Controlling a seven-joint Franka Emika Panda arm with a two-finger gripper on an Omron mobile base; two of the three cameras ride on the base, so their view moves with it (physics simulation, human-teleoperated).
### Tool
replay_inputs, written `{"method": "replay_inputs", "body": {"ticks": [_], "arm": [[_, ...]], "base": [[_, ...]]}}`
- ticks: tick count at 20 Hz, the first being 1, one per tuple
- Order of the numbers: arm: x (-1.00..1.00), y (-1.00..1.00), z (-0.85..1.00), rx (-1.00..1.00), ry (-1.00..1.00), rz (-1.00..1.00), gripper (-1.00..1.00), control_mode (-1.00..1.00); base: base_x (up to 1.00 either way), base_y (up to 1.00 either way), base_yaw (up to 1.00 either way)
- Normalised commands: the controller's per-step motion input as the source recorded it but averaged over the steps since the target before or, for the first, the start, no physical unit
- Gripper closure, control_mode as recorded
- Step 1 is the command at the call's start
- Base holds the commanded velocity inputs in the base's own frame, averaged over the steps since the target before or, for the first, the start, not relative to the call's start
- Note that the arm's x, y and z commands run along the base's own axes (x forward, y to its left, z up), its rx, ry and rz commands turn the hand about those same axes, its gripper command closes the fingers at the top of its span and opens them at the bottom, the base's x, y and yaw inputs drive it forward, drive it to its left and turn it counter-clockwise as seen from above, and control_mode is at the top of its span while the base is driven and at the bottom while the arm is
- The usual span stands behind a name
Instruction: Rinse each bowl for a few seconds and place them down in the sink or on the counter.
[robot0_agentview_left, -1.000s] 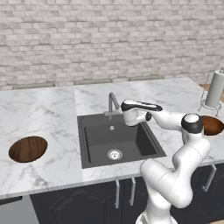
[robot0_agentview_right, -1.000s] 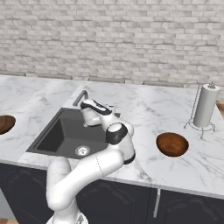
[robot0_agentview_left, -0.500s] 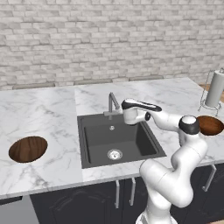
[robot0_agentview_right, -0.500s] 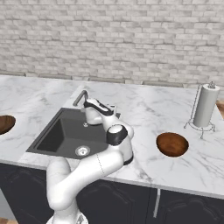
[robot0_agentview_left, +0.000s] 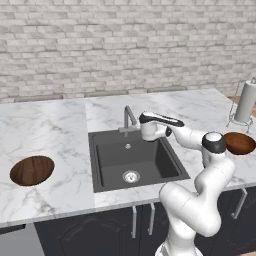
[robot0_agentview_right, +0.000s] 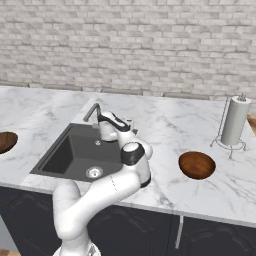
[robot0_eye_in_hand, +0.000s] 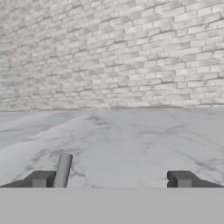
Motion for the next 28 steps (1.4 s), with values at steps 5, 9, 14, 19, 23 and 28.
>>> {"method": "replay_inputs", "body": {"ticks": [5,9,14,19,23,28], "arm": [[0.02,-0.34,-0.27,0.00,0.07,-0.03,-1.00,-1.00],[0.00,-0.51,-0.25,0.00,0.07,-0.07,-1.00,-1.00],[0.02,-0.48,-0.24,0.00,0.07,-0.11,-1.00,-1.00],[0.01,-0.50,-0.24,0.00,0.06,-0.14,-1.00,-1.00],[0.00,-0.71,-0.21,0.03,0.02,-0.14,-1.00,-1.00],[0.00,-0.86,-0.21,0.06,0.00,-0.11,-1.00,-1.00]], "base": [[0.00,0.00,0.00],[0.00,0.00,0.00],[0.00,0.00,0.00],[0.00,0.00,0.00],[0.00,0.00,0.00],[0.00,0.00,0.00]]}}
